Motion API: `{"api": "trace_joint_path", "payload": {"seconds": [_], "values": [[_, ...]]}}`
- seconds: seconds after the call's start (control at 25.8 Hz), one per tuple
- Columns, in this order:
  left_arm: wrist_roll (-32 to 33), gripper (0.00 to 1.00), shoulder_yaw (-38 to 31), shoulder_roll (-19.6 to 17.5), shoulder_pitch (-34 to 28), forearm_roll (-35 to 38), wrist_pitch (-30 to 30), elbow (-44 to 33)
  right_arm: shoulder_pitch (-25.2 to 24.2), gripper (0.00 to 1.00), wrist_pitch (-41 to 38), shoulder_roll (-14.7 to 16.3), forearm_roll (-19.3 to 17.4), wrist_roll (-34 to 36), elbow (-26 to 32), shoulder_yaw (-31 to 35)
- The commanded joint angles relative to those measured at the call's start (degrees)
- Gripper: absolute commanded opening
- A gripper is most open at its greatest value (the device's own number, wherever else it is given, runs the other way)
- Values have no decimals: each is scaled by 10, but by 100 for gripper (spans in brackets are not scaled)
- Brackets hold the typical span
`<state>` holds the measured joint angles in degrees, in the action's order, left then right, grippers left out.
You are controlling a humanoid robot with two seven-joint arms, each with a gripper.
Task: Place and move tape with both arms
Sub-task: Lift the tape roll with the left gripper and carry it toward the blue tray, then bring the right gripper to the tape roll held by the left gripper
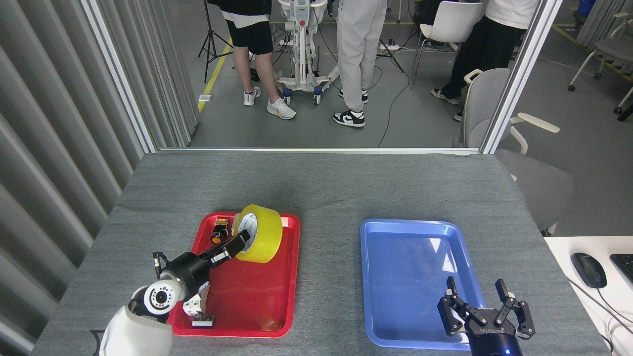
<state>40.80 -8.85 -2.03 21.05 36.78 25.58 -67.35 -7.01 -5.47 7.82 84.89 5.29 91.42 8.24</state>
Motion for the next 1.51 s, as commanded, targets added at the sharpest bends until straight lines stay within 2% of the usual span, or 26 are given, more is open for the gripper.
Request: {"api": "trace_joint_path", "payload": {"seconds": [0.0,0.19,0.27,0.35,0.39,0.43,0.47,0.54,0.58,0.62,0.74,0.85,0.93,1.01,1.24,1.36,1.47], "values": [[57,0,1,1,-63,-140,76,-25,1,100,-3,1,0,0,0,-2],[68,0,72,10,-127,-181,142,-43,23,100,-32,2,-14,-2,-1,1],[69,0,115,9,-161,-202,173,-61,25,100,-65,2,-48,-4,-4,4],[68,0,153,11,-181,-205,180,-81,27,100,-107,1,-104,-17,-4,8],[67,0,161,14,-188,-206,180,-86,30,100,-125,2,-138,-37,-4,10],[67,0,167,25,-191,-206,180,-88,39,100,-140,11,-187,-67,-7,16],[67,0,169,37,-194,-206,181,-89,48,100,-156,36,-255,-98,-16,20],[67,0,171,51,-194,-204,176,-88,50,100,-196,104,-420,-138,-40,0],[67,0,171,54,-189,-202,171,-86,47,100,-222,139,-494,-143,-47,-29],[67,0,171,59,-185,-201,161,-83,45,100,-241,173,-547,-143,-50,-68],[66,0,171,66,-153,-200,120,-70,19,100,-277,262,-632,-136,-50,-159],[64,0,171,68,-130,-200,99,-50,7,100,-321,323,-713,-135,-51,-243],[65,0,171,68,-125,-200,88,-54,7,100,-386,352,-738,-134,-50,-284],[65,0,170,68,-120,-200,76,-54,8,100,-395,370,-744,-134,-51,-300],[65,0,170,68,-108,-201,74,-45,22,100,-395,388,-739,-138,-50,-321],[65,0,170,67,-103,-201,75,-38,52,100,-395,368,-724,-150,-48,-322],[65,0,168,64,-103,-201,76,-37,89,100,-395,318,-671,-175,-49,-321]]}}
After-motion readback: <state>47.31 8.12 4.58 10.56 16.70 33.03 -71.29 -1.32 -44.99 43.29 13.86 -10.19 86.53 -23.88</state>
